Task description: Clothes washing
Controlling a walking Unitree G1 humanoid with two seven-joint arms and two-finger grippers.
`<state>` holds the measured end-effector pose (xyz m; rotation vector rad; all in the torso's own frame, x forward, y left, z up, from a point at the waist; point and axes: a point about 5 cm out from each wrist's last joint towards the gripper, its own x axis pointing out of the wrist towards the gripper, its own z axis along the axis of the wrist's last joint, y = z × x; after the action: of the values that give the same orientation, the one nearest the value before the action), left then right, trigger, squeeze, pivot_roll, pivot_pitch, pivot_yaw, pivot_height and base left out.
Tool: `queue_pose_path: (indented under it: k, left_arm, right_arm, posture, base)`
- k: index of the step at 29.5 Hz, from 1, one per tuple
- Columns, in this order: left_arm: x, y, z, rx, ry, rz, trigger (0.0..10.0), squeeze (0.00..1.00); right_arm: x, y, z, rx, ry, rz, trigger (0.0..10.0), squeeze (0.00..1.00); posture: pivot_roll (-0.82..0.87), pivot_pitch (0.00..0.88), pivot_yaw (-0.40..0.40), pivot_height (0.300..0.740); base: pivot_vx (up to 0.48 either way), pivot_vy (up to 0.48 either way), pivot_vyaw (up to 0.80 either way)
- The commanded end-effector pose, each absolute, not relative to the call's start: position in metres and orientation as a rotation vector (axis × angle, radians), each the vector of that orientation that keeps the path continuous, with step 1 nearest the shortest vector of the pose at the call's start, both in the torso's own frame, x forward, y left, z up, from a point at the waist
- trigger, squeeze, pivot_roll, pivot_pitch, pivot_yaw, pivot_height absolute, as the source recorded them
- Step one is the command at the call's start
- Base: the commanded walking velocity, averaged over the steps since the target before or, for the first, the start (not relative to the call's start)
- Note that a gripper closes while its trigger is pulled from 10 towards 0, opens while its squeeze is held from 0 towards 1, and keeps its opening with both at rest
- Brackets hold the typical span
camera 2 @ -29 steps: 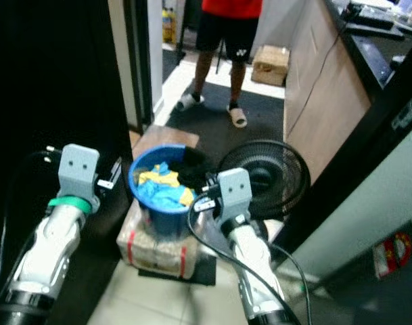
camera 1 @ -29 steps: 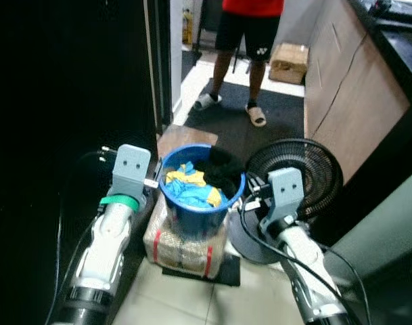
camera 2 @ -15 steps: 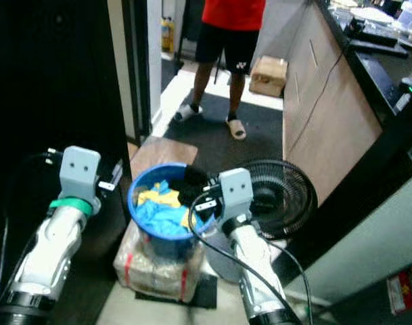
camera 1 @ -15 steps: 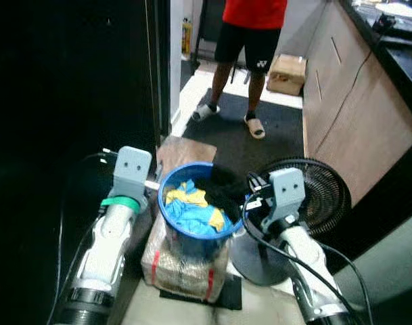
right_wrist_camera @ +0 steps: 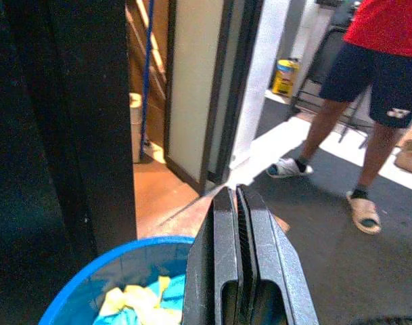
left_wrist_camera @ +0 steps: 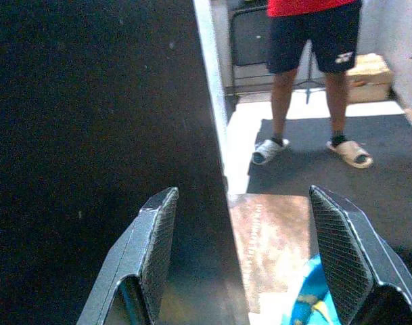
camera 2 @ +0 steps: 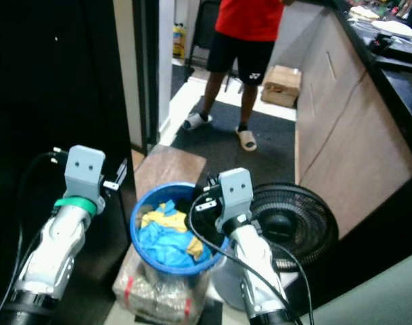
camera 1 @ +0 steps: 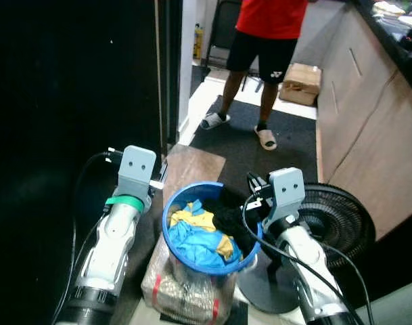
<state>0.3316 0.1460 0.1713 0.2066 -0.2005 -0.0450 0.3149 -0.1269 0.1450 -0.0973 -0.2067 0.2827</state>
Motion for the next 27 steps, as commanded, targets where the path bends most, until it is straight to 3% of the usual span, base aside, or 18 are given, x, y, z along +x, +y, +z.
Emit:
queue_pose_path:
  k: [1, 16, 27]
  left_arm:
    - [0.331, 0.144, 0.165, 0.201, -0.170, -0.042, 10.0, 0.00]
    - [0.331, 0.144, 0.162, 0.198, -0.157, -0.041, 10.0, 0.00]
    - [0.315, 0.148, 0.102, 0.174, 0.043, -0.087, 10.0, 0.00]
  right_arm:
    - [0.314, -0.134, 0.141, -0.100, -0.192, 0.263, 10.0, 0.00]
    - [0.313, -0.134, 0.139, -0.100, -0.186, 0.259, 10.0, 0.00]
    - [0.308, -0.150, 0.103, -0.182, -0.078, 0.143, 10.0, 0.00]
  posture:
    - [0.06, 0.019, 0.003, 0.740]
    - [0.06, 0.025, 0.004, 0.740]
    - [0.06, 0.027, 0.003, 0.740]
  base:
    - [0.000, 0.000, 0.00]
    - [0.000, 0.000, 0.00]
    - [0.000, 0.000, 0.00]
